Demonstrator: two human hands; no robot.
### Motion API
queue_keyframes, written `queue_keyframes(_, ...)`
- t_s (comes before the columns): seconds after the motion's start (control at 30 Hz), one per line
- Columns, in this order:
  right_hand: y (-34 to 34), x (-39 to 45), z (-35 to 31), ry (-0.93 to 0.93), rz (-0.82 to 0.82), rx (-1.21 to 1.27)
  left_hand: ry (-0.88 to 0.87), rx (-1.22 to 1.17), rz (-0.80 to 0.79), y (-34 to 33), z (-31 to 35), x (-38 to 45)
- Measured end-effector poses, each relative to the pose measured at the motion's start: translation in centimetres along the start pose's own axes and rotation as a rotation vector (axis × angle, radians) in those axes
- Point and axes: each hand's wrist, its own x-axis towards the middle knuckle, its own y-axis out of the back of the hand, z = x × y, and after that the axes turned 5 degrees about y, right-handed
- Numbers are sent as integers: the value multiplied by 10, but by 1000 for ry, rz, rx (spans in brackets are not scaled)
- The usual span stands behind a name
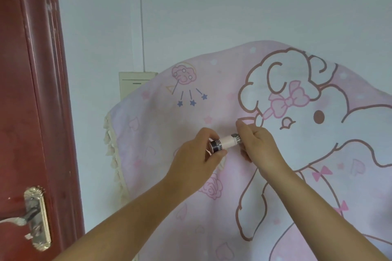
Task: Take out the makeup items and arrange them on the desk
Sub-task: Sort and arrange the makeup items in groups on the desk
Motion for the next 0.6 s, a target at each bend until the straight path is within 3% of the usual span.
queue_keyframes(0.17,10,-2,-4,112,-113,-14,75,-153,-84,4,-1,2)
queue_keyframes(0.37,24,-3,-3,227,-320,141,56,-85,28,9,-12,10)
queue_keyframes(0.5,24,-3,-1,153,-370,179,21,-62,110,11,-16,9)
queue_keyframes(0.6,20,-2,-4,115,-336,76,-25,-18,114,12,-15,8)
